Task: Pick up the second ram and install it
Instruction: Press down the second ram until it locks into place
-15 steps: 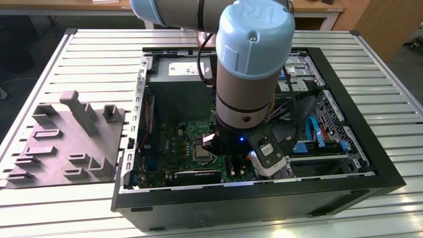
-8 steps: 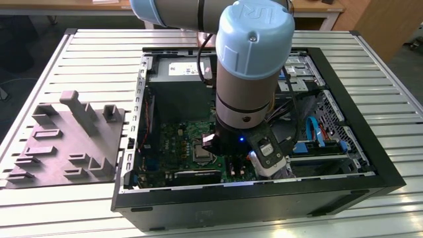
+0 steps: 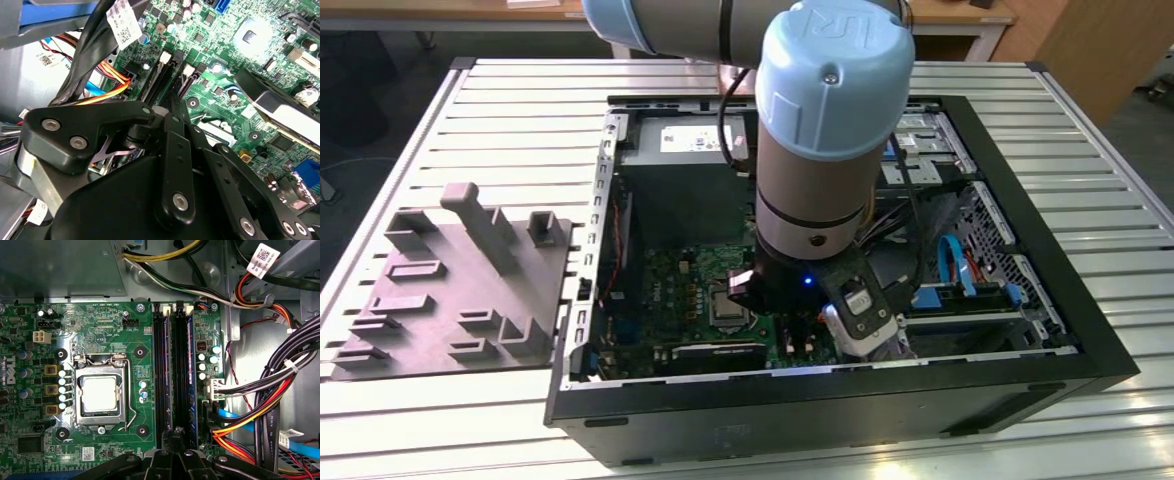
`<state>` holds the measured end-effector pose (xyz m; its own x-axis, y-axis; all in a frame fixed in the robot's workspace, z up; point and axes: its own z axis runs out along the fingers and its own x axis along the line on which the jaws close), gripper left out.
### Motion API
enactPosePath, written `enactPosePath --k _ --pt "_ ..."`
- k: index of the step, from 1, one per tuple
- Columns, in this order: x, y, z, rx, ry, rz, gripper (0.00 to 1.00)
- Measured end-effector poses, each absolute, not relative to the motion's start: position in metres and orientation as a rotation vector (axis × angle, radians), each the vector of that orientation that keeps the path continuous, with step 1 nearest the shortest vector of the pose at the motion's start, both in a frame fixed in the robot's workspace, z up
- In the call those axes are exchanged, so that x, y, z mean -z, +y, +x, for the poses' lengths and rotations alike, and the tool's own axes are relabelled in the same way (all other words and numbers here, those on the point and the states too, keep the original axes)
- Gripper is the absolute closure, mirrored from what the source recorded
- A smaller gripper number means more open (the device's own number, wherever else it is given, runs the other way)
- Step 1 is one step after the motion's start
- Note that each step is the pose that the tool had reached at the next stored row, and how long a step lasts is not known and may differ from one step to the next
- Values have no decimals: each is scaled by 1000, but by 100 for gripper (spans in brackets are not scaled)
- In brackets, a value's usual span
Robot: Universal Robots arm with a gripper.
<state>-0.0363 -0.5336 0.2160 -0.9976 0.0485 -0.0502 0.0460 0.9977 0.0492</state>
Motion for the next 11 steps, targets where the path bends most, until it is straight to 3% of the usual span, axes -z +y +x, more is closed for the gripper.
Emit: enactPosePath --k 11 --pt "-253 -534 -36 -75 3088 73 90"
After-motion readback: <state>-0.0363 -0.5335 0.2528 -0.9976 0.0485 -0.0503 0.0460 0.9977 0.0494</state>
